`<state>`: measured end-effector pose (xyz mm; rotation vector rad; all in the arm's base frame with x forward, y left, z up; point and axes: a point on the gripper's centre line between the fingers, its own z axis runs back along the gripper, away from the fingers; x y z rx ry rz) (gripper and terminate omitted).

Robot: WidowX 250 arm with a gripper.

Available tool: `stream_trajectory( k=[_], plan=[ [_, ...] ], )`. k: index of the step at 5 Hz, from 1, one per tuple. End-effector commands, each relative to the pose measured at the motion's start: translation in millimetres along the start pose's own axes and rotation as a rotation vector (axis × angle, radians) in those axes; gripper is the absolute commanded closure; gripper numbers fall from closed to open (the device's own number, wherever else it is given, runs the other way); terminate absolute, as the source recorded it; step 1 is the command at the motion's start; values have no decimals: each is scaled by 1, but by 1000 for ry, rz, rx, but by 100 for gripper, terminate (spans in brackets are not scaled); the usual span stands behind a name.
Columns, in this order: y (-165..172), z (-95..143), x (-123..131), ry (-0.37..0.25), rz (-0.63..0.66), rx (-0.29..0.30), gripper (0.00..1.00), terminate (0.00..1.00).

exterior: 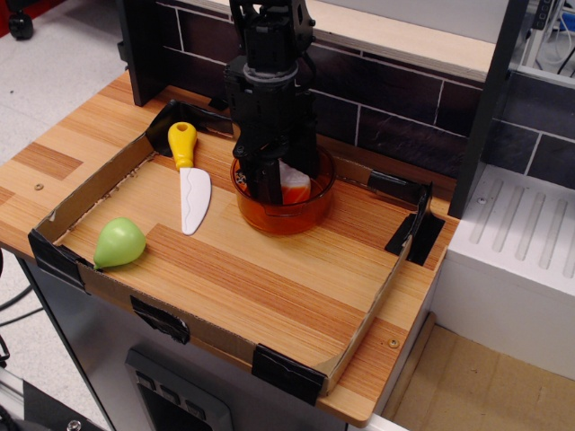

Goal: Take sushi out of pot

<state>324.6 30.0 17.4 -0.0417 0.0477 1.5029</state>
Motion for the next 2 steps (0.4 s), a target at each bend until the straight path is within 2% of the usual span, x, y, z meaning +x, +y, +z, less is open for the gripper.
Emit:
stream_trajectory(
  k=[1, 2],
  plan=[
    [-4, 23, 10, -42, -30, -93, 100, 0],
    [-6, 54, 10, -44, -4, -152, 100, 0]
  ],
)
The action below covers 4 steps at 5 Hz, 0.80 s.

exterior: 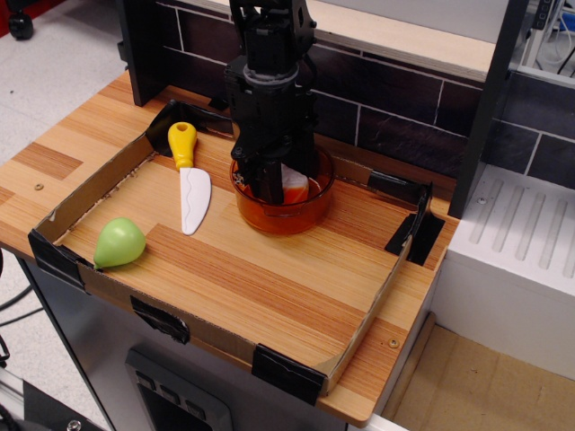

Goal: Take sushi out of pot

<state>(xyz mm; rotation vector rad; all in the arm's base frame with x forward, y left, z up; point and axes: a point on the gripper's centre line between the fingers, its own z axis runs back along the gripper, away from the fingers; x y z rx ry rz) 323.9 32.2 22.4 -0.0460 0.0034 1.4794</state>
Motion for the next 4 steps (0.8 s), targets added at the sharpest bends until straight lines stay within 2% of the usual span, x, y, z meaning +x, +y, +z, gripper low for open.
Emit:
stream_trajectory(
  k=[1, 2, 4],
  plan=[
    [-3, 77, 2, 7, 27, -170, 100, 0],
    [15, 89, -9, 45, -5, -177, 100, 0],
    [64, 84, -29, 85, -111, -119, 100, 0]
  ],
)
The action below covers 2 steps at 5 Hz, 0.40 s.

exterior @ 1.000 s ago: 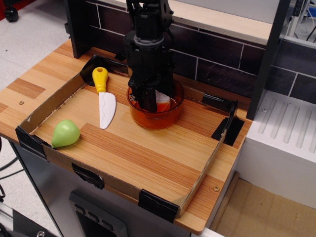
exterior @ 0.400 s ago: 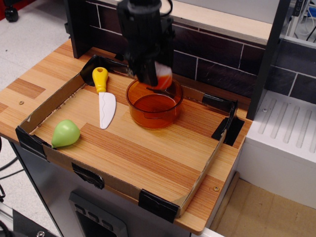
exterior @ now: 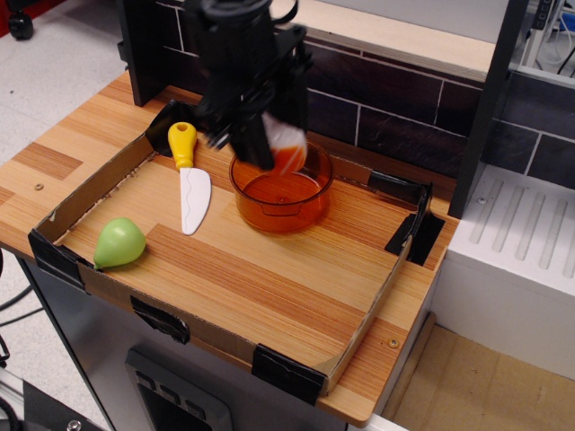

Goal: Take sushi out of pot

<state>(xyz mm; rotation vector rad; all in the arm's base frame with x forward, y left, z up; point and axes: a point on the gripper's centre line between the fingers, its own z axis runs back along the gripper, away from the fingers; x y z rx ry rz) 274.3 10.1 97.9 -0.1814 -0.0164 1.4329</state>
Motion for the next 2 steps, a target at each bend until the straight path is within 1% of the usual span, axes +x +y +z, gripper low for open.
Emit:
stream_trajectory(
  k=[1, 2],
  plan=[
    [33, -13, -19, 11, -154, 44, 100, 0],
    [41, -30, -16, -25, -172, 53, 100, 0]
  ],
)
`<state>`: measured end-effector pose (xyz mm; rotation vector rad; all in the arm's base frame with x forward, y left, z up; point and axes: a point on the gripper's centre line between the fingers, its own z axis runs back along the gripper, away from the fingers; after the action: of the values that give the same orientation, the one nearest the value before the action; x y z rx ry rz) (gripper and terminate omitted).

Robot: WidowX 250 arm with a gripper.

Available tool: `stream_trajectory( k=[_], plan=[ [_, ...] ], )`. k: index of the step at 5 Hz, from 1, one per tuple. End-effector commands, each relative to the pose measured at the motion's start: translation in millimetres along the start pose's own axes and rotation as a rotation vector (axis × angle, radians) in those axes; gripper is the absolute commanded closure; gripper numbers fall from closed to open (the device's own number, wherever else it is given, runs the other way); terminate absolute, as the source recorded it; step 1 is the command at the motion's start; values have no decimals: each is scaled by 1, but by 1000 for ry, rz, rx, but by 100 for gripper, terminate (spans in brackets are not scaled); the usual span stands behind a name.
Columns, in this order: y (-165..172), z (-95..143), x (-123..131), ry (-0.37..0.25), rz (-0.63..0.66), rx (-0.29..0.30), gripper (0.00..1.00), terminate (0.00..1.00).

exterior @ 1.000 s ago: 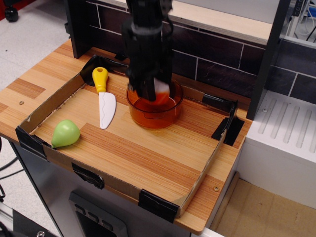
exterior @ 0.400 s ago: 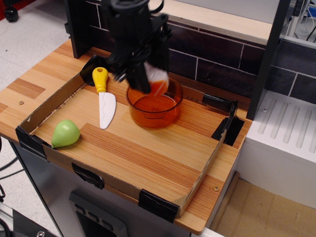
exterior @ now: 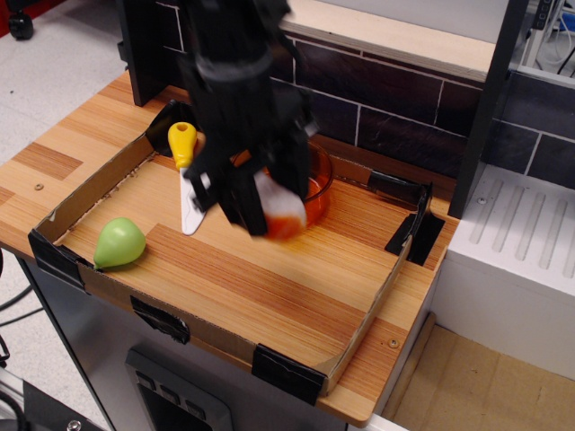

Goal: Take sushi out of pot

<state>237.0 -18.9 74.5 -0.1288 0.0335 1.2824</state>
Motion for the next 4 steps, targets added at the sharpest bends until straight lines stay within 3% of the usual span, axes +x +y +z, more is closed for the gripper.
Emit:
stream_trajectory(
  k=[1, 3, 4],
  plan=[
    [11, -10, 35, -53, -1, -38, 100, 0],
    [13, -17, 68, -70, 32, -56, 100, 0],
    [16, -26, 75, -66, 34, -32, 100, 0]
  ],
)
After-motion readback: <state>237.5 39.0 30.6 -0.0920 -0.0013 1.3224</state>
